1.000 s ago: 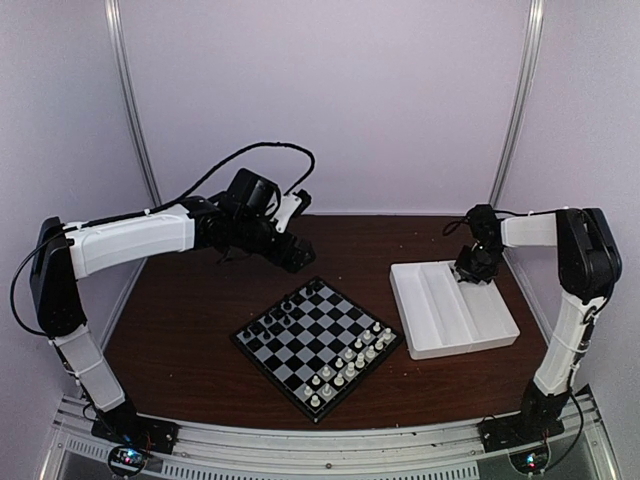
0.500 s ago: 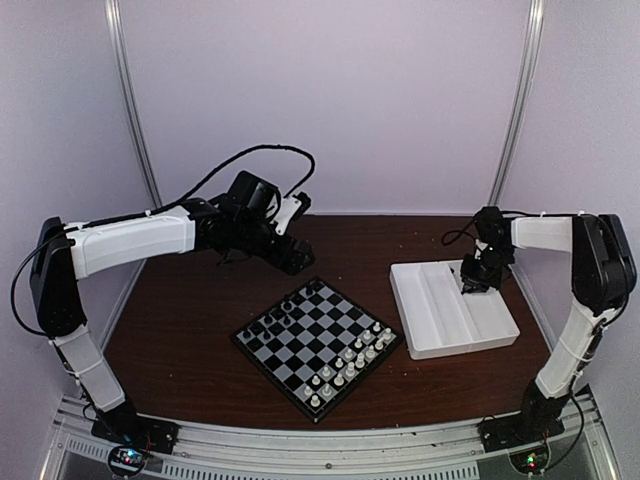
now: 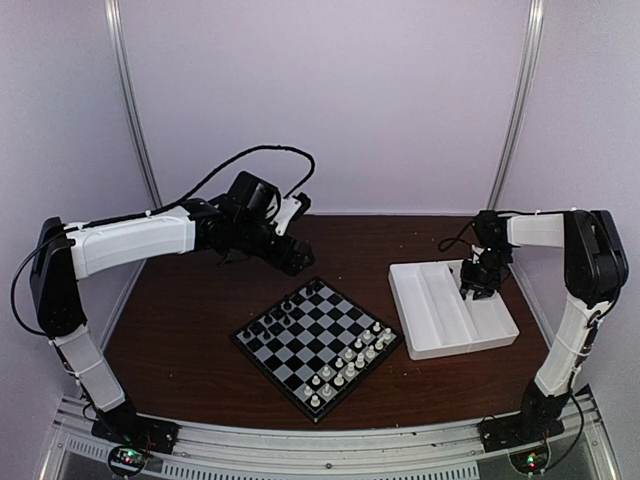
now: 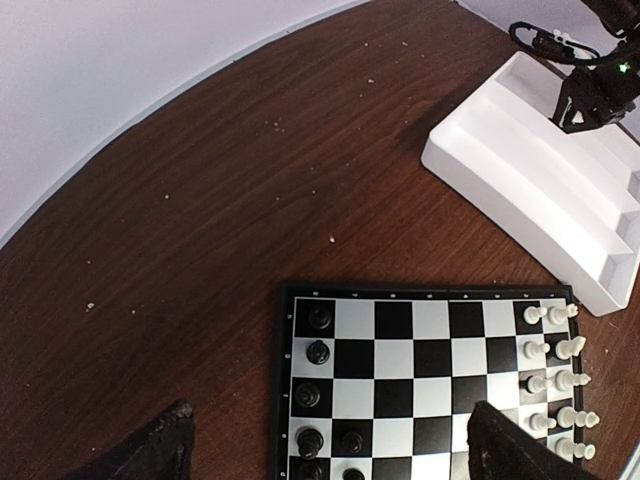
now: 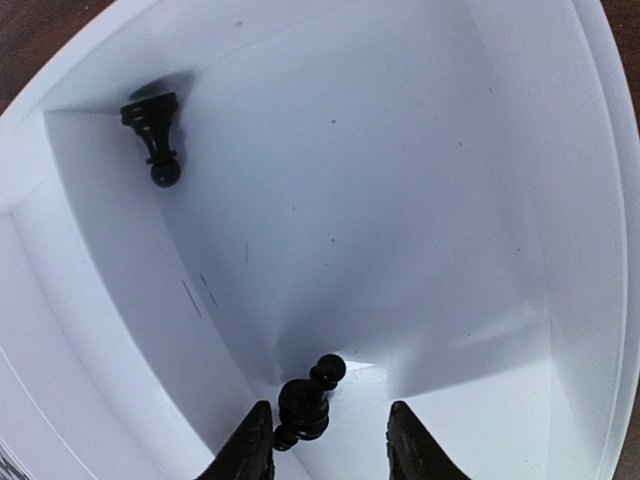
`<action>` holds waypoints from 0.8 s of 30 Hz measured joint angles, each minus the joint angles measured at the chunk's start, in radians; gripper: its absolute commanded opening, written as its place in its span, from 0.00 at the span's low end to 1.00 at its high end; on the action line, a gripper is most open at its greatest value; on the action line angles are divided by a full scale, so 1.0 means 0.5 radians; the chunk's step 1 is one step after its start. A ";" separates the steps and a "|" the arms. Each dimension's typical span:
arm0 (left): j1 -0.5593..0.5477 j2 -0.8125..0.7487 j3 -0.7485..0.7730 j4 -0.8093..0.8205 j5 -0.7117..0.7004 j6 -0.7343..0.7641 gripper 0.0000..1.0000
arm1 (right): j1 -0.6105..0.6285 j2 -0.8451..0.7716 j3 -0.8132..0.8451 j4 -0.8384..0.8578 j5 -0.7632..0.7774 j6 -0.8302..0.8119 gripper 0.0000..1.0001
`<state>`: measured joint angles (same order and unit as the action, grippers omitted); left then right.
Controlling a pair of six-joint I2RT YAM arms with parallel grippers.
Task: Set up the chess pieces on the board
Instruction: Place the chess piece in the storage box, then pick up the chess piece from the storage box.
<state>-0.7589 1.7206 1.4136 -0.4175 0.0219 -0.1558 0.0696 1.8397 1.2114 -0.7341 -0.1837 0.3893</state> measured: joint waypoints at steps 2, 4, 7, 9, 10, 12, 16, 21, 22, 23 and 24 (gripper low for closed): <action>0.000 0.000 -0.001 0.001 0.000 0.000 0.95 | -0.005 0.000 0.000 0.012 -0.001 0.006 0.39; 0.000 0.000 -0.001 0.000 0.000 0.000 0.95 | -0.008 0.003 0.009 0.012 -0.002 0.009 0.39; 0.000 0.000 -0.003 0.000 0.000 0.000 0.95 | -0.013 0.036 0.037 0.040 -0.011 0.021 0.36; 0.000 -0.001 -0.004 0.000 0.000 0.000 0.95 | -0.018 0.060 0.043 0.066 -0.027 0.036 0.34; 0.000 -0.001 -0.004 0.000 0.000 0.000 0.95 | -0.021 0.071 0.043 0.081 -0.038 0.053 0.33; 0.000 -0.001 -0.004 0.000 0.000 0.000 0.95 | -0.024 0.088 0.043 0.107 -0.047 0.085 0.30; 0.000 -0.001 -0.004 0.000 -0.001 0.000 0.95 | -0.035 0.095 0.043 0.157 -0.053 0.154 0.22; 0.000 -0.001 -0.004 0.000 -0.001 0.000 0.95 | -0.042 0.099 0.043 0.163 -0.052 0.197 0.15; 0.000 -0.001 -0.004 -0.001 0.000 0.000 0.95 | -0.042 0.099 0.042 0.165 -0.053 0.209 0.13; 0.000 -0.001 -0.004 0.000 -0.001 0.000 0.95 | -0.043 0.099 0.040 0.168 -0.052 0.216 0.11; 0.000 -0.001 -0.004 0.000 -0.001 0.000 0.95 | -0.043 0.098 0.037 0.170 -0.051 0.217 0.10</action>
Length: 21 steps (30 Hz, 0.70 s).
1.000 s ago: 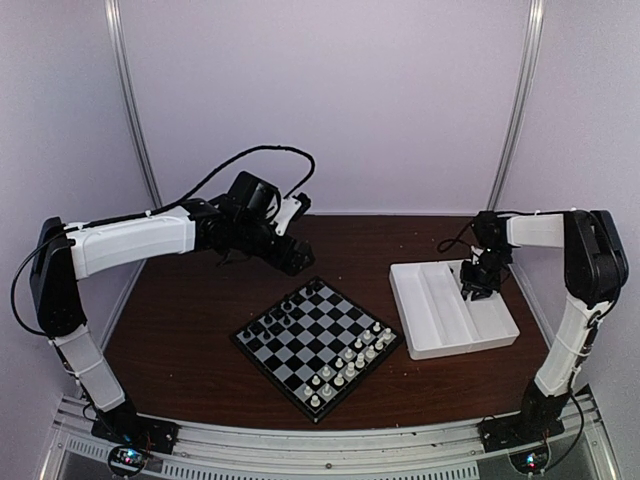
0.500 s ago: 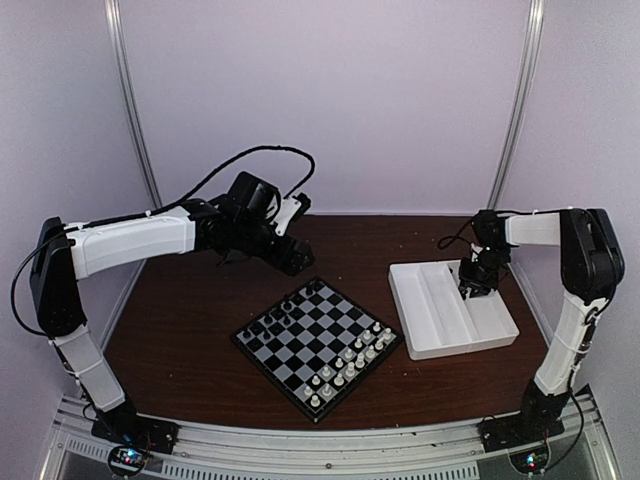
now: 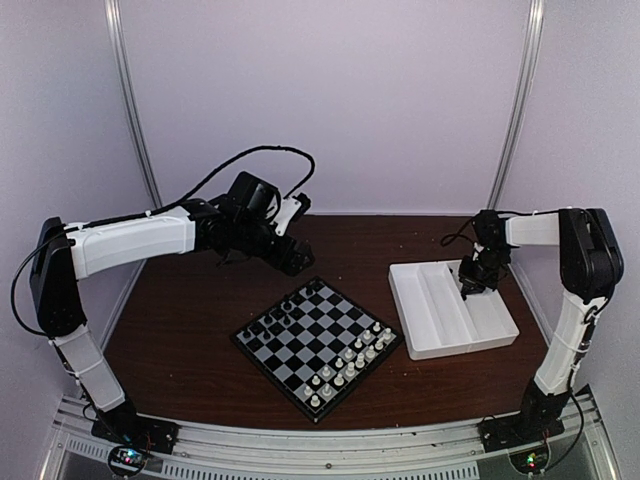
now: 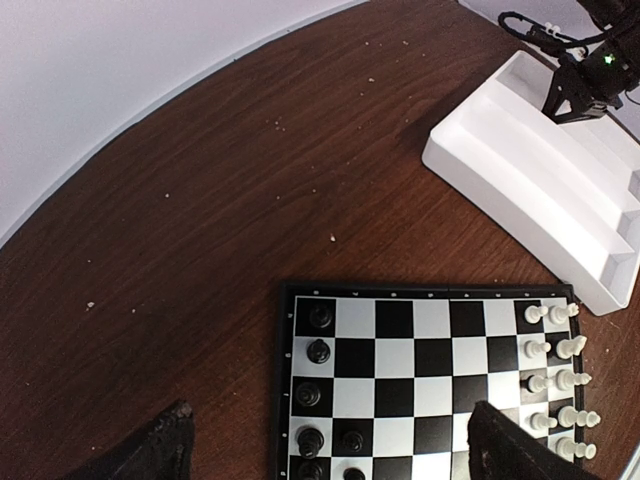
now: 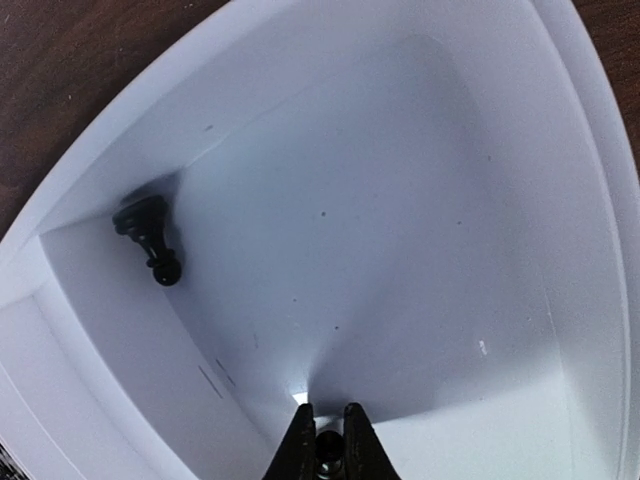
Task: Set up the chess pieces on the board
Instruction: Pick up the chess piece from the storage box.
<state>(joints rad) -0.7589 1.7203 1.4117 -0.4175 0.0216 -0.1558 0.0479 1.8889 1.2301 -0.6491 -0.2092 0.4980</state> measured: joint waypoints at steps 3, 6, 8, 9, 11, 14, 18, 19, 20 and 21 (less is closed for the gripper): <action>0.000 0.000 0.000 0.000 0.001 0.000 0.95 | 0.000 -0.011 -0.013 0.005 0.002 0.005 0.07; 0.000 0.000 0.000 0.000 0.001 0.000 0.95 | 0.000 -0.046 -0.029 -0.002 0.024 0.005 0.04; 0.000 0.000 0.000 0.001 0.002 0.000 0.95 | 0.000 -0.088 -0.039 -0.003 0.048 0.002 0.02; 0.000 0.000 0.000 0.001 0.002 0.000 0.95 | 0.000 -0.114 -0.044 -0.002 0.058 0.002 0.01; 0.000 0.000 0.000 0.001 0.002 0.000 0.95 | 0.000 -0.167 -0.059 0.002 0.078 0.001 0.00; 0.000 0.000 0.000 0.002 0.011 -0.001 0.95 | 0.000 -0.279 -0.117 0.054 0.112 -0.009 0.00; -0.005 0.000 -0.006 0.031 0.032 -0.034 0.94 | 0.000 -0.543 -0.308 0.212 0.124 -0.050 0.00; -0.017 0.000 -0.017 0.061 0.029 -0.048 0.94 | 0.000 -0.626 -0.356 0.249 0.121 -0.060 0.00; -0.027 0.000 -0.027 0.085 0.022 -0.055 0.94 | 0.001 -0.710 -0.398 0.291 0.112 -0.075 0.00; -0.046 0.001 -0.031 0.104 0.012 -0.060 0.94 | 0.001 -0.768 -0.420 0.323 0.103 -0.084 0.00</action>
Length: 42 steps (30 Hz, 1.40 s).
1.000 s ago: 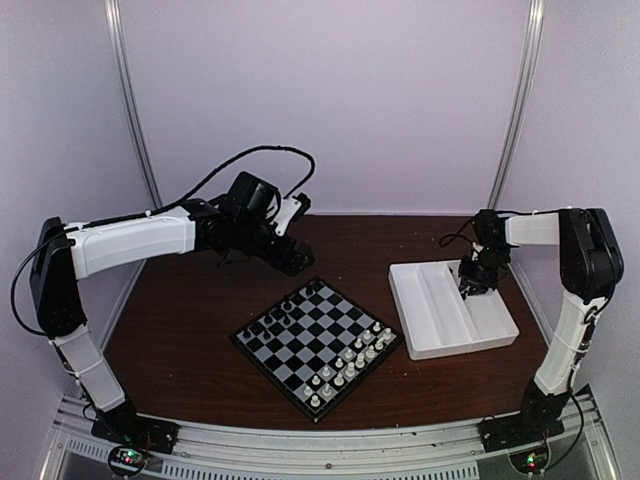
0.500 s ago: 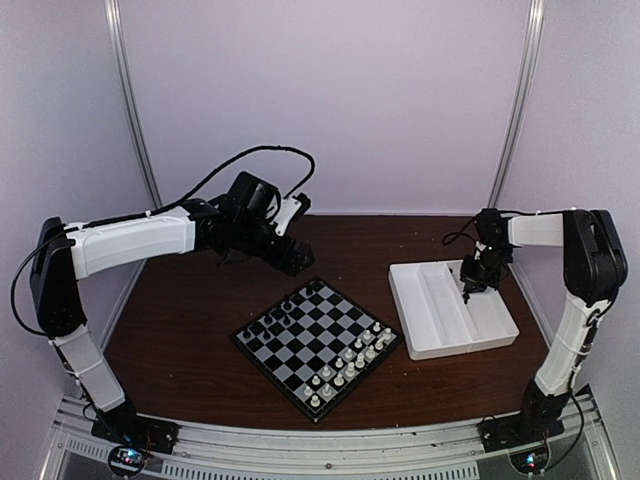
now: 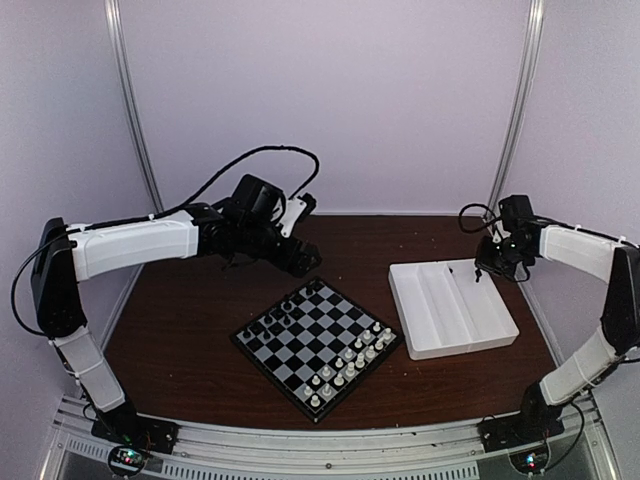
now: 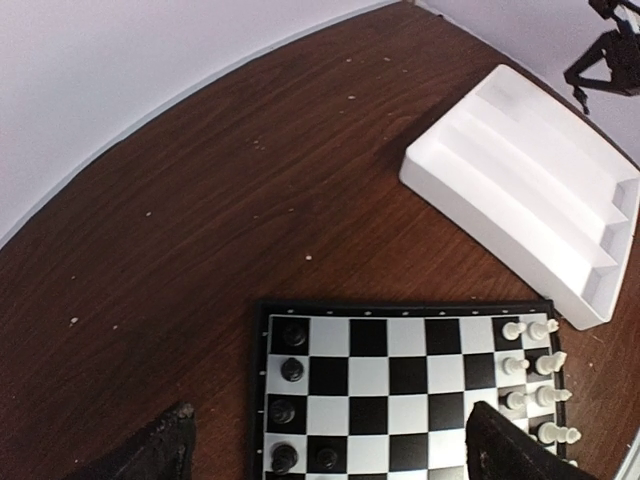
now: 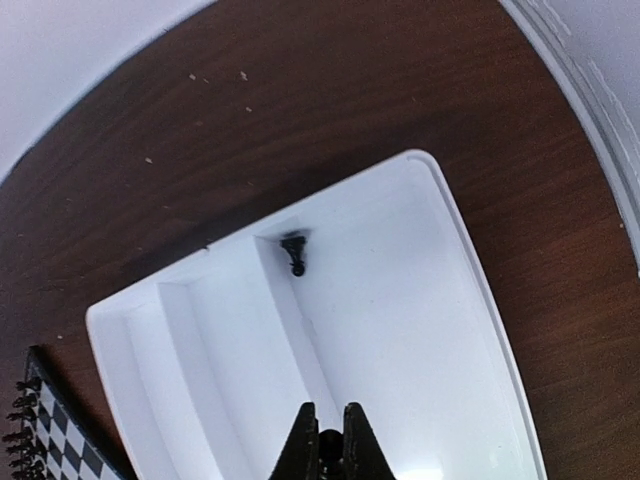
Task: Set up the chess pieces on the board
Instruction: Pick up the chess piece from the storage box.
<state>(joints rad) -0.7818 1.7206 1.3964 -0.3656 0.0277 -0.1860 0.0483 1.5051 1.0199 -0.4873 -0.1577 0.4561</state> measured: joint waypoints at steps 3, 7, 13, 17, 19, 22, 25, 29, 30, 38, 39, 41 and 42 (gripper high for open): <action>-0.102 0.024 0.025 0.038 -0.003 -0.001 0.90 | 0.022 -0.175 -0.040 0.116 -0.063 -0.014 0.00; -0.257 0.166 0.182 0.131 0.062 -0.021 0.85 | 0.134 -0.334 -0.041 0.237 -0.163 0.020 0.00; -0.330 0.319 0.185 0.459 0.195 -0.130 0.81 | 0.452 -0.484 -0.092 0.515 -0.316 0.248 0.00; -0.340 0.343 0.158 0.685 0.224 -0.153 0.78 | 0.637 -0.502 -0.124 0.730 -0.369 0.427 0.00; -0.346 0.349 0.159 0.771 0.236 -0.163 0.75 | 0.718 -0.505 -0.134 0.818 -0.374 0.500 0.00; -0.352 0.370 0.172 0.861 0.274 -0.182 0.71 | 0.829 -0.520 -0.155 0.946 -0.374 0.569 0.00; -0.352 0.399 0.182 0.904 0.318 -0.198 0.65 | 0.912 -0.520 -0.164 1.044 -0.385 0.619 0.00; -0.352 0.430 0.183 0.925 0.372 -0.208 0.61 | 0.995 -0.518 -0.169 1.153 -0.410 0.667 0.00; -0.352 0.431 0.183 0.927 0.381 -0.208 0.60 | 1.007 -0.517 -0.169 1.169 -0.412 0.672 0.00; -0.352 0.432 0.181 1.017 0.478 -0.211 0.58 | 1.085 -0.504 -0.208 1.242 -0.416 0.681 0.00; -0.352 0.432 0.177 1.046 0.493 -0.213 0.56 | 1.089 -0.504 -0.217 1.242 -0.414 0.681 0.00; -0.352 0.432 0.172 1.078 0.524 -0.222 0.54 | 1.093 -0.502 -0.232 1.241 -0.412 0.681 0.00; -0.352 0.432 0.172 1.088 0.534 -0.222 0.52 | 1.096 -0.499 -0.234 1.242 -0.410 0.681 0.00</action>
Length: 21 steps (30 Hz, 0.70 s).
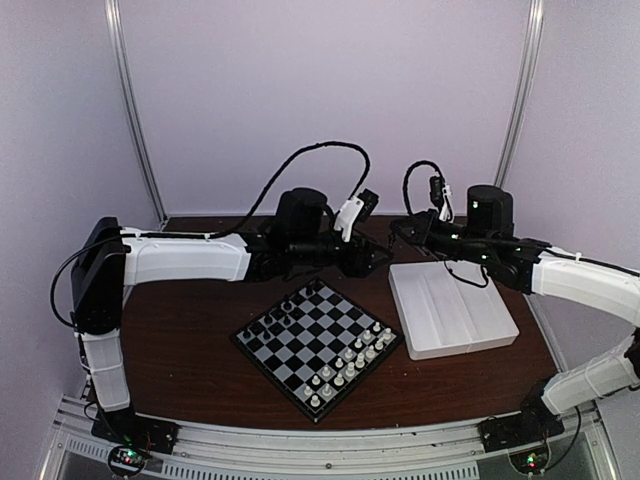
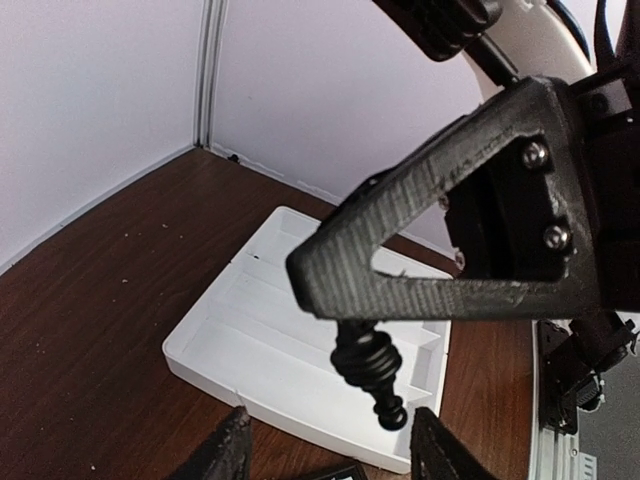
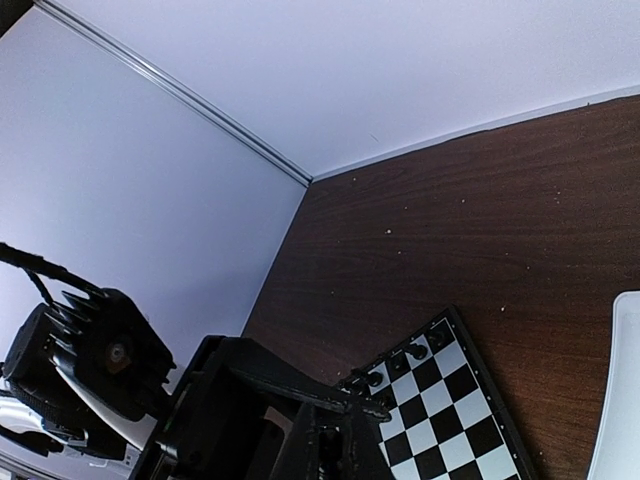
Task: Set up the chess pieces on the board
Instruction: Pick up the chess piece from the storage box.
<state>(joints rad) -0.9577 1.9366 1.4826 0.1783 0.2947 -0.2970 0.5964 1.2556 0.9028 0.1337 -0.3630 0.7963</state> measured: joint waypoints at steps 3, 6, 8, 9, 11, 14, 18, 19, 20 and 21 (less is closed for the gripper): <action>0.000 0.000 -0.001 0.023 0.034 -0.006 0.45 | 0.014 0.005 -0.009 0.015 0.002 0.000 0.00; 0.000 0.000 -0.003 0.031 0.050 -0.011 0.37 | 0.029 0.005 -0.024 0.034 0.002 0.000 0.00; 0.000 0.000 -0.004 0.031 0.056 -0.012 0.31 | 0.034 0.005 -0.025 0.037 0.002 0.000 0.00; 0.000 0.000 -0.005 0.031 0.062 -0.015 0.28 | 0.034 0.005 -0.025 0.040 0.003 0.000 0.00; 0.000 0.000 -0.007 0.032 0.069 -0.018 0.22 | 0.036 0.005 -0.026 0.044 0.003 0.001 0.00; 0.000 -0.001 -0.012 0.034 0.074 -0.018 0.16 | 0.043 0.005 -0.027 0.044 0.004 0.000 0.00; 0.000 -0.002 -0.037 0.061 0.078 -0.023 0.05 | 0.050 0.005 -0.047 0.055 0.010 0.001 0.00; 0.000 -0.002 -0.042 0.063 0.079 -0.019 0.04 | 0.052 0.004 -0.054 0.056 0.014 0.001 0.00; 0.000 -0.002 -0.048 0.063 0.080 -0.019 0.03 | 0.052 0.003 -0.059 0.056 0.021 0.000 0.00; 0.000 -0.002 -0.054 0.063 0.082 -0.019 0.01 | 0.052 0.002 -0.063 0.053 0.032 -0.002 0.00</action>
<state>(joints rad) -0.9577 1.9354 1.4555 0.2100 0.3355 -0.3065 0.6224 1.2564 0.8715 0.1604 -0.3470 0.7956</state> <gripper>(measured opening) 0.066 0.073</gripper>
